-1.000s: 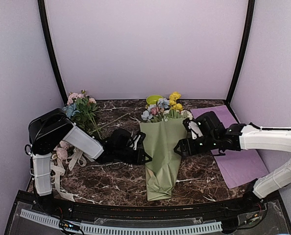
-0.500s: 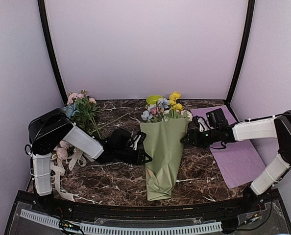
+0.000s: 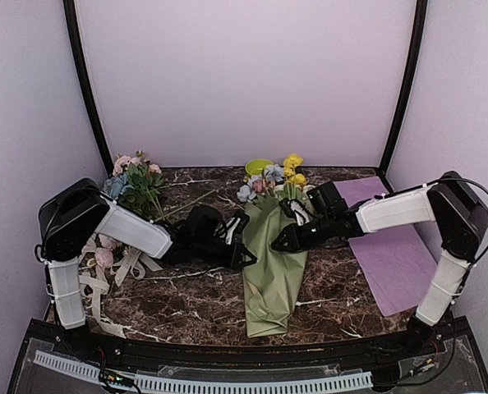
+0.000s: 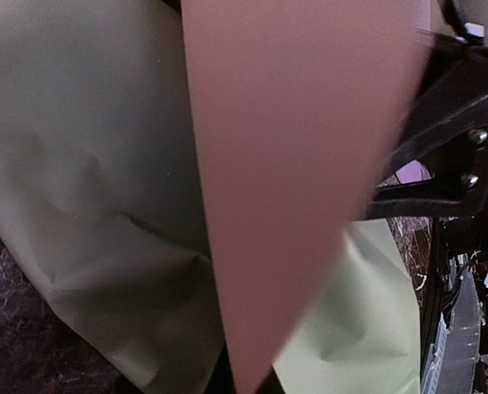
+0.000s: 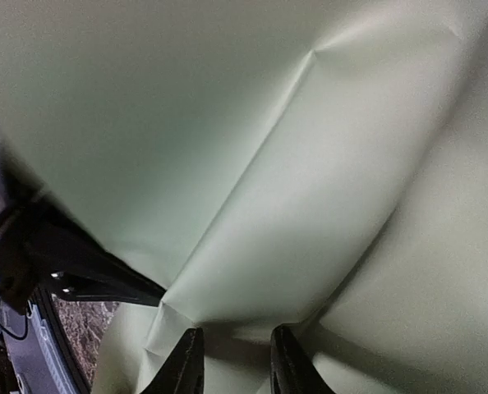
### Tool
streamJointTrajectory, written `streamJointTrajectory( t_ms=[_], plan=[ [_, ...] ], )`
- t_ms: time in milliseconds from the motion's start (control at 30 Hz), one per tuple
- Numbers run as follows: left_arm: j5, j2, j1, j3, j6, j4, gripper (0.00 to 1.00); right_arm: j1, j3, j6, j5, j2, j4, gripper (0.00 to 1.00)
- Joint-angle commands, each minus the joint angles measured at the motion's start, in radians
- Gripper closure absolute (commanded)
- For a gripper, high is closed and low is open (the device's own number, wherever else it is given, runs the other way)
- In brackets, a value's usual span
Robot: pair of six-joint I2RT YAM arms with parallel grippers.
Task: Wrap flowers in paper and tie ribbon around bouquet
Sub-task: Press the fold line of the folded bouquet.
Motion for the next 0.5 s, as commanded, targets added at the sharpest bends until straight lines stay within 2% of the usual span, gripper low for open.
streamJointTrajectory(
  t_ms=[0,167,200,233,267,300,333,400,467],
  plan=[
    [-0.032,-0.065,0.009,0.007,0.014,-0.08,1.0,0.024,0.059,-0.032,-0.011,0.075,-0.055,0.74],
    [-0.099,-0.081,0.017,0.0,0.038,-0.127,1.0,0.024,0.045,-0.029,0.04,0.118,-0.07,0.75],
    [-0.103,-0.084,0.018,0.007,0.044,-0.142,0.97,0.024,0.047,-0.028,0.034,0.125,-0.067,0.75],
    [-0.111,-0.088,0.018,0.018,0.052,-0.164,0.92,0.024,0.047,-0.025,0.028,0.132,-0.062,0.75],
    [-0.128,-0.098,0.018,0.028,0.064,-0.189,0.83,0.024,0.046,-0.02,0.028,0.134,-0.058,0.75],
    [-0.149,-0.117,0.018,0.034,0.082,-0.221,0.69,0.024,0.044,-0.014,0.029,0.135,-0.052,0.76],
    [-0.169,-0.142,0.016,0.032,0.098,-0.24,0.62,0.025,0.041,-0.008,0.029,0.135,-0.046,0.76],
    [-0.211,-0.246,0.004,-0.003,0.146,-0.247,0.54,0.025,0.04,0.004,0.027,0.136,-0.033,0.76],
    [-0.264,-0.352,-0.034,-0.061,0.228,-0.246,0.5,0.026,0.038,0.012,0.029,0.138,-0.026,0.76]
  ],
)
